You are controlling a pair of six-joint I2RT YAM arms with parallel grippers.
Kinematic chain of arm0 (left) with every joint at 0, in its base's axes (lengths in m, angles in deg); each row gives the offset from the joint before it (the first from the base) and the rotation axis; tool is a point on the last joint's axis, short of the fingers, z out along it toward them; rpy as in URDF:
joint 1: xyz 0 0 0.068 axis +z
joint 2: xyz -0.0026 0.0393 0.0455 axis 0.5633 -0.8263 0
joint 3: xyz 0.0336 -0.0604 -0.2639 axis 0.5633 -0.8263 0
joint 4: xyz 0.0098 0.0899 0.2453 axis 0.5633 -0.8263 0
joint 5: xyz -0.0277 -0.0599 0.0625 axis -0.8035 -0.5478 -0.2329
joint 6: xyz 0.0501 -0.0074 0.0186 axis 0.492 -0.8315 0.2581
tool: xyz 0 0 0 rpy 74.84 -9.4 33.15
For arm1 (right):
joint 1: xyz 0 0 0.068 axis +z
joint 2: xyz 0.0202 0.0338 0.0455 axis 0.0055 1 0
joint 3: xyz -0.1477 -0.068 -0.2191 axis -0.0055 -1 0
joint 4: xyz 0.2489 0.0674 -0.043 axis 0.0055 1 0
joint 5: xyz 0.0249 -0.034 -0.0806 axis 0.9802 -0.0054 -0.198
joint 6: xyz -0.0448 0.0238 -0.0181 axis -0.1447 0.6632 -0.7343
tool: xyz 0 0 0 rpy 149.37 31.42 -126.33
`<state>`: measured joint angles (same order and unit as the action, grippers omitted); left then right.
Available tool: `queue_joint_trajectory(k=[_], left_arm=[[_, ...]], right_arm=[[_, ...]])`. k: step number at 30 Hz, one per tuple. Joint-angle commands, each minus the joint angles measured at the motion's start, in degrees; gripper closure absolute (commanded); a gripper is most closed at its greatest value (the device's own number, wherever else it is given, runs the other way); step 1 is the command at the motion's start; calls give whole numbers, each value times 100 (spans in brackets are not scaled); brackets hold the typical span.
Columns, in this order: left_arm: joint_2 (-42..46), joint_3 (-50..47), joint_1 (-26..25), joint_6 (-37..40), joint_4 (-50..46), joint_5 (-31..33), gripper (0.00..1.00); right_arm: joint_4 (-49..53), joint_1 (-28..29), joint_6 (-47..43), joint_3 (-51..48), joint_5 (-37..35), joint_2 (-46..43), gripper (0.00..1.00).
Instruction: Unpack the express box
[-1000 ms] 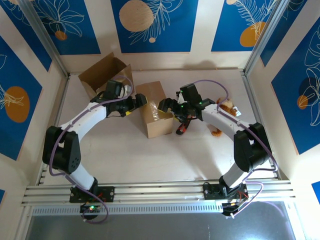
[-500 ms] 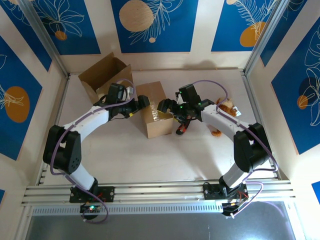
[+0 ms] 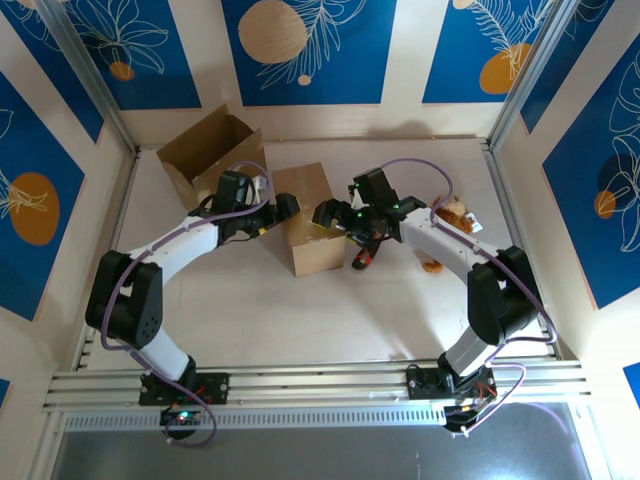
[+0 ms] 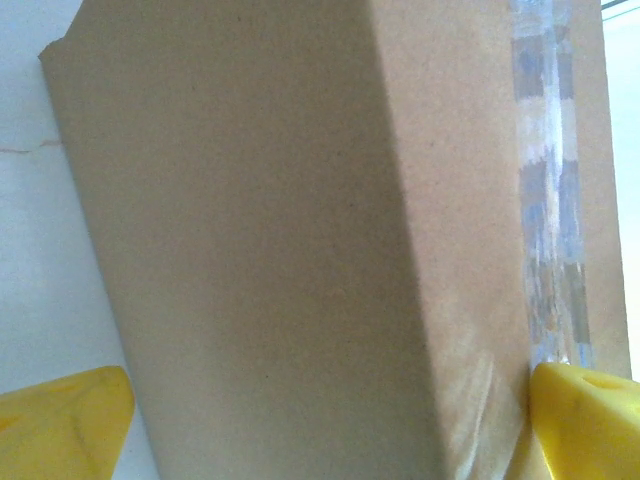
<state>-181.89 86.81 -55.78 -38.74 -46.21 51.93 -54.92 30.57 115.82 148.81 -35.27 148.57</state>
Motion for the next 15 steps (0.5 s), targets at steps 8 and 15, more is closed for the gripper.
queue_joint_trajectory(k=[8,15], left_arm=[[-387,-536,-122,352,-776,545,0],[-452,-619,-127,350,-655,513,0]], right_arm=[[1990,576,-1228,1694,-1745,355,1],[2653,753,-1644,2611,-2446,1151,1]])
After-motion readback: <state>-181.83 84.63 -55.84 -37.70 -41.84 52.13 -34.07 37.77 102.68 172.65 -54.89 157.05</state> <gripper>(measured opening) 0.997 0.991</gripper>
